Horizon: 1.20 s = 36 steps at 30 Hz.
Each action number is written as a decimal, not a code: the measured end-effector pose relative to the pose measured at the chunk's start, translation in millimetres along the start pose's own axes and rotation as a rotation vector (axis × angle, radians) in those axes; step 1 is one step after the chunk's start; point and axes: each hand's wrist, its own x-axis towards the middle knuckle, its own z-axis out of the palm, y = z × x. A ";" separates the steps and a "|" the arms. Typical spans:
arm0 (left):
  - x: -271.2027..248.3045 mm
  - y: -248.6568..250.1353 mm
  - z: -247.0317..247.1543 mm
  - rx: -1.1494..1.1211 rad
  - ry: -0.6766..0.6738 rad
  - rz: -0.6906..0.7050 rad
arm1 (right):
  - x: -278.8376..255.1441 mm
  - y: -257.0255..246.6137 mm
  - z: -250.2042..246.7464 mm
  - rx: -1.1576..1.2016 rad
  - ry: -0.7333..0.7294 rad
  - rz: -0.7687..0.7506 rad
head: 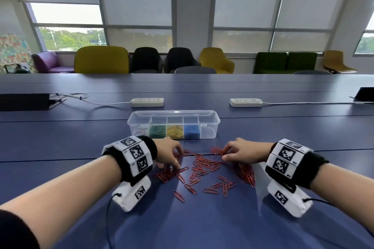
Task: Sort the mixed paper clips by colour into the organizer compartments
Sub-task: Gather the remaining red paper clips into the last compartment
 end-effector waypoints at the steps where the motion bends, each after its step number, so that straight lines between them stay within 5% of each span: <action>1: -0.1 7.2 2.0 -0.021 -0.003 0.034 | -0.4 -6.7 1.1 0.036 -0.025 -0.049; 5: -4.8 15.3 -6.2 0.012 0.020 0.097 | -7.9 -5.3 -9.7 0.164 0.030 -0.099; 8: -10.8 1.6 -17.6 -0.086 0.034 -0.025 | -16.3 17.3 -21.6 0.137 0.139 0.029; 13: -13.7 -3.7 -10.0 -0.204 -0.184 -0.150 | -22.7 31.6 -16.8 0.032 0.015 0.221; 19: -3.8 22.8 1.3 -0.380 -0.218 0.015 | -7.6 15.9 -3.7 0.455 0.006 0.086; 23: -11.0 19.1 -12.9 -0.270 -0.160 0.035 | -16.9 32.0 -12.9 0.300 0.147 0.189; 27: -16.8 20.0 -3.4 -0.143 -0.337 0.005 | -14.2 49.2 -9.7 0.328 0.063 0.278; 32: -3.9 39.0 16.1 -0.246 -0.376 0.090 | -6.5 24.9 -2.3 0.505 0.055 0.091; 36: -2.6 33.5 -1.1 -0.292 -0.248 0.133 | -11.6 20.8 -6.1 0.622 0.054 0.013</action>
